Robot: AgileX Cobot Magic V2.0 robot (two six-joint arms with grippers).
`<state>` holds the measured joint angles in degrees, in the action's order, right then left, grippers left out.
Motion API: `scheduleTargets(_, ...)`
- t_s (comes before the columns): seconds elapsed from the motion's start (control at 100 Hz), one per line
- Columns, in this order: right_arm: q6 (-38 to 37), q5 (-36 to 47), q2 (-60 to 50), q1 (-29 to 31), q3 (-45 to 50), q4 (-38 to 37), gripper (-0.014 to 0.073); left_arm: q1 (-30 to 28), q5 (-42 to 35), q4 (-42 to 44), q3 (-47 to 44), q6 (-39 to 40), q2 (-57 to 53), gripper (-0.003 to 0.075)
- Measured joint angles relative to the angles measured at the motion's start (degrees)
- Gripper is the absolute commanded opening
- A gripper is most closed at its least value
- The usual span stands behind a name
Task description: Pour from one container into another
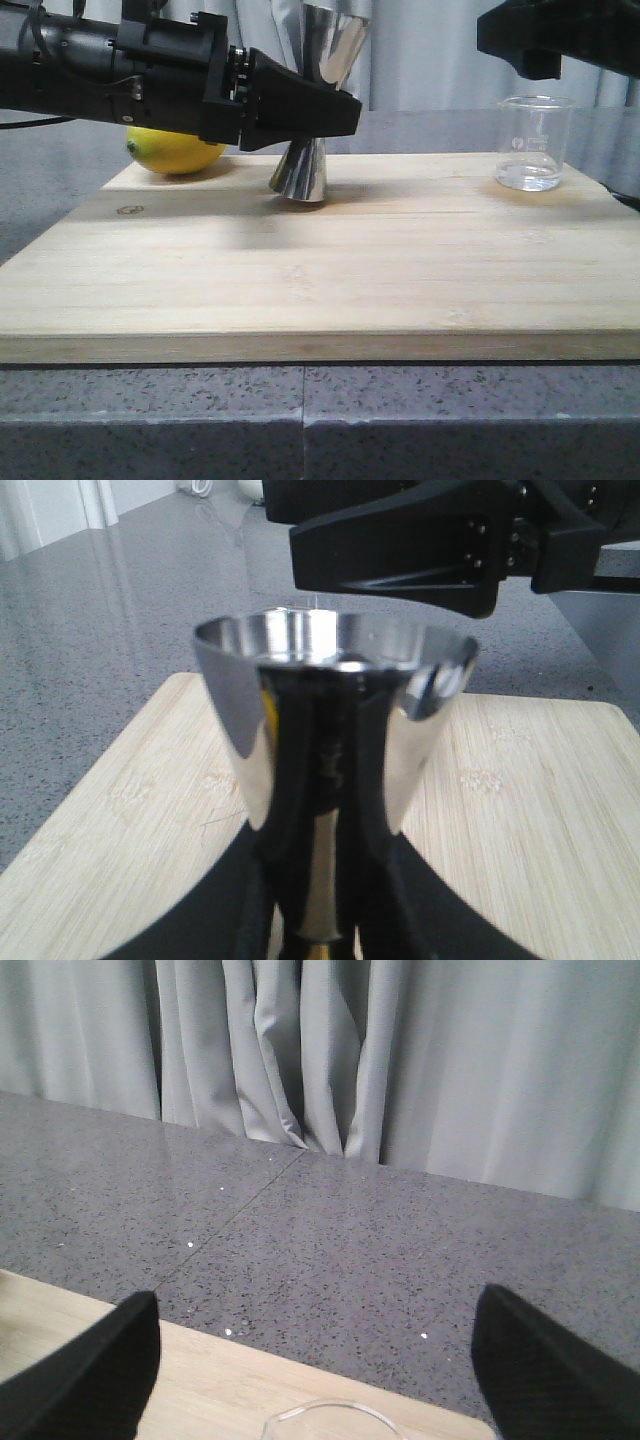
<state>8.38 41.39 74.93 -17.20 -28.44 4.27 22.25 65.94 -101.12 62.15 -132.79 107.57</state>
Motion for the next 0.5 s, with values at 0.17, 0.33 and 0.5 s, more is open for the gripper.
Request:
scheduleTargets(0.17,0.0,0.0,0.0,0.0,0.0,-0.2,0.0575,0.0,0.0,0.1,0.0,0.0,0.0,-0.0002)
scheduleTargets(0.33,0.0,0.0,0.0,0.0,0.0,-0.3,0.0575,0.0,0.0,0.2,0.0,0.0,0.0,-0.0002)
scheduleTargets(0.5,0.0,0.0,0.0,0.0,0.0,-0.3,0.0575,0.0,-0.1,0.5,0.0,0.0,0.0,-0.0002)
